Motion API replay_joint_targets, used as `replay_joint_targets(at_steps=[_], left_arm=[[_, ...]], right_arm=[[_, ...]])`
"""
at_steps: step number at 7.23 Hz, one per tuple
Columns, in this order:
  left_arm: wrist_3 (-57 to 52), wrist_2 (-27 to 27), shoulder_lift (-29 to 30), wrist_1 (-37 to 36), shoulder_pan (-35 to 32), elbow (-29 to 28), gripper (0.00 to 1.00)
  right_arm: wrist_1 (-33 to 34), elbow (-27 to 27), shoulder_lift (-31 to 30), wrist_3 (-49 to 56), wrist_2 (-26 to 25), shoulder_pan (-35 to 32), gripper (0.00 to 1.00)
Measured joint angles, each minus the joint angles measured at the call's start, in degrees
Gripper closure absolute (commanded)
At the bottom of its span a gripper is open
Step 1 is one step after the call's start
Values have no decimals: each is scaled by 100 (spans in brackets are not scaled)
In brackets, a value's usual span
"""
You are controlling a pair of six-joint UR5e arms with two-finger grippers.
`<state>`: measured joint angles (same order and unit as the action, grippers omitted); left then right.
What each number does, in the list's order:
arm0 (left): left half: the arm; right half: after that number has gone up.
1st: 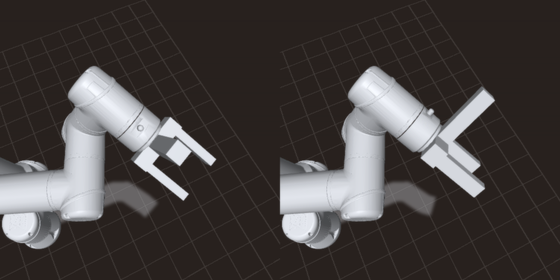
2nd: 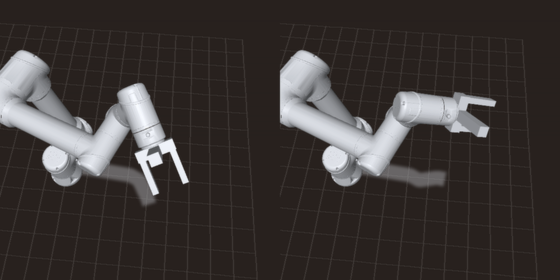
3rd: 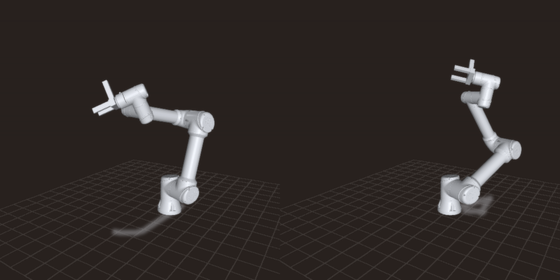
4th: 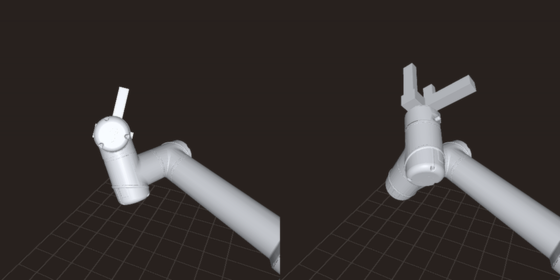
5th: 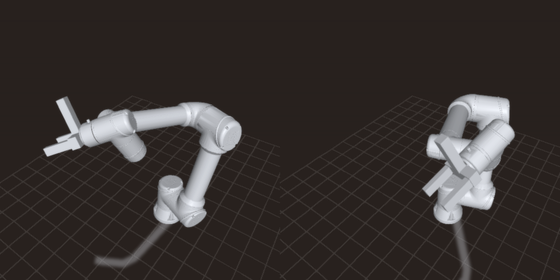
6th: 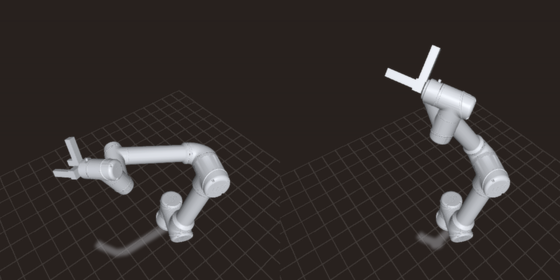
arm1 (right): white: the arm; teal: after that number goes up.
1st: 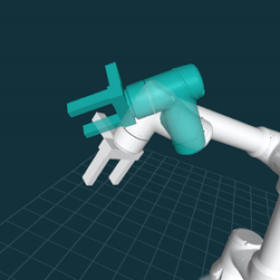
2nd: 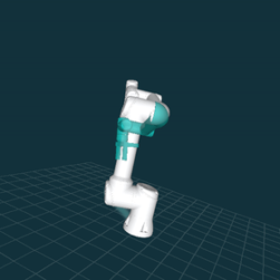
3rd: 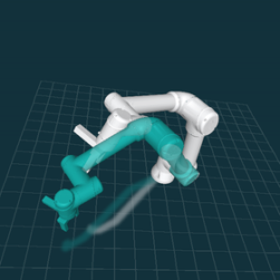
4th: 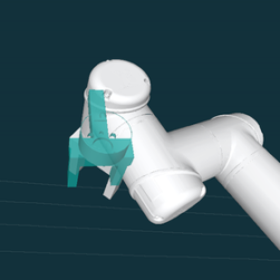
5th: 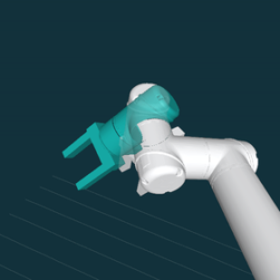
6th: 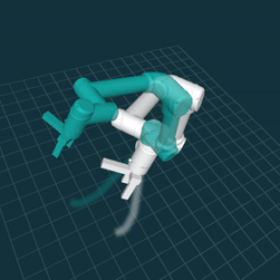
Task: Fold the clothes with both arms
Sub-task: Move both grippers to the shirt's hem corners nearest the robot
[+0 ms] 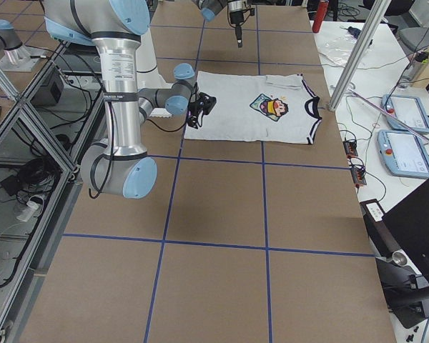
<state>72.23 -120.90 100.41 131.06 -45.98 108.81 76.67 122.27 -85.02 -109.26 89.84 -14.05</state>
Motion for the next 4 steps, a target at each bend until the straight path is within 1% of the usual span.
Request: replay_joint_targets(at_steps=[1, 2, 4], left_arm=[[7, -8, -93, -1, 0, 61, 16], [11, -14, -156, -2, 1, 96, 16], [20, -20, -192, 4, 7, 122, 16]], right_arm=[[200, 19, -15, -485, -410, 411, 8], [351, 19, -21, -771, -591, 611, 11], [480, -10, -46, -942, -675, 708, 14]])
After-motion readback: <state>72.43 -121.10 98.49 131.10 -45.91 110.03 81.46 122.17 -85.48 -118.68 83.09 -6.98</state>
